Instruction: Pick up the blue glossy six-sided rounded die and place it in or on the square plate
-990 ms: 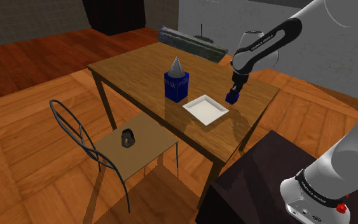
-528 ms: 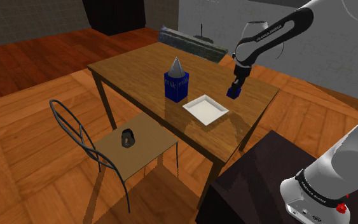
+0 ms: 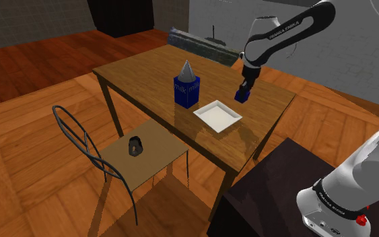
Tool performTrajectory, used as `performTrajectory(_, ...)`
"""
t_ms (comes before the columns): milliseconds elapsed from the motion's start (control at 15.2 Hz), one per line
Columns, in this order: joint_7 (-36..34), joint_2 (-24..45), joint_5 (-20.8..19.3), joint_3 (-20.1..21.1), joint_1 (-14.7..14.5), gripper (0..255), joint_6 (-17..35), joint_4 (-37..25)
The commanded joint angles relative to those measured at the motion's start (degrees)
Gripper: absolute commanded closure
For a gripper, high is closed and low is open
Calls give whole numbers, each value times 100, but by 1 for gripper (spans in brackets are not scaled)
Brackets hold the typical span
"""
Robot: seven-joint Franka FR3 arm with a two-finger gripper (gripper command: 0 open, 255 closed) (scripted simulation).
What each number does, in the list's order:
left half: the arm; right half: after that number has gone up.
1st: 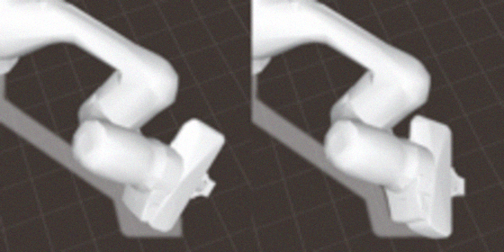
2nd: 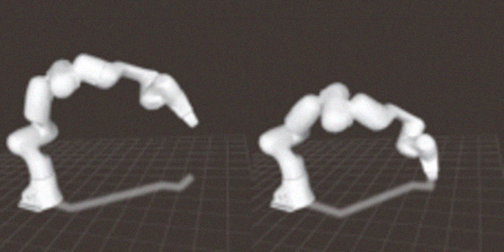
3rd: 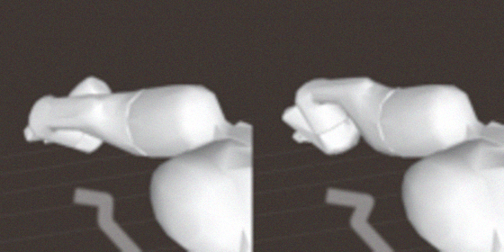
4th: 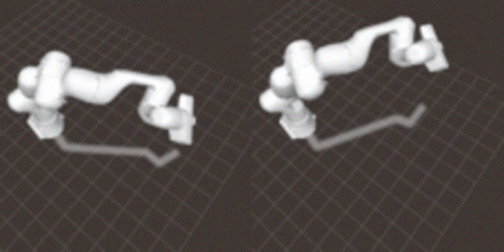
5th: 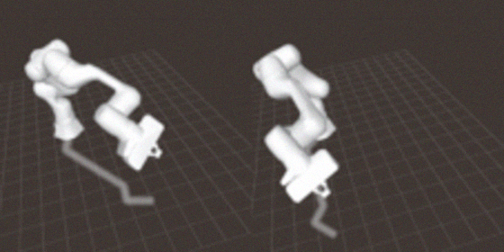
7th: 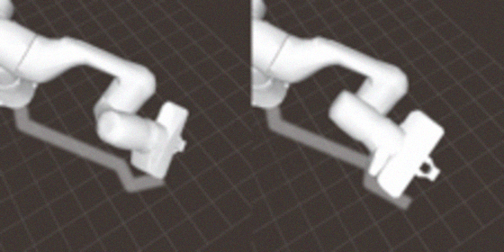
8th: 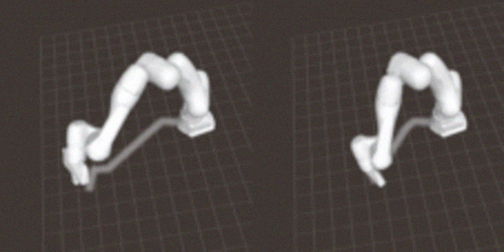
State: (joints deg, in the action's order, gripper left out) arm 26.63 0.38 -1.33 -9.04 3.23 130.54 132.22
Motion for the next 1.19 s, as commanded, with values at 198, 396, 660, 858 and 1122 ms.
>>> performTrajectory(198, -703, 138, 52, 362, -371, 255, -69, -195)
performTrajectory(396, -1108, 286, 77, 567, -587, 255, -118, -387)
performTrajectory(660, -1302, 517, 92, 662, -693, 255, 75, -423)
performTrajectory(858, -1298, 670, 99, 663, -692, 255, 295, -356)
performTrajectory(1122, -1292, 888, 110, 665, -690, 255, 586, -283)
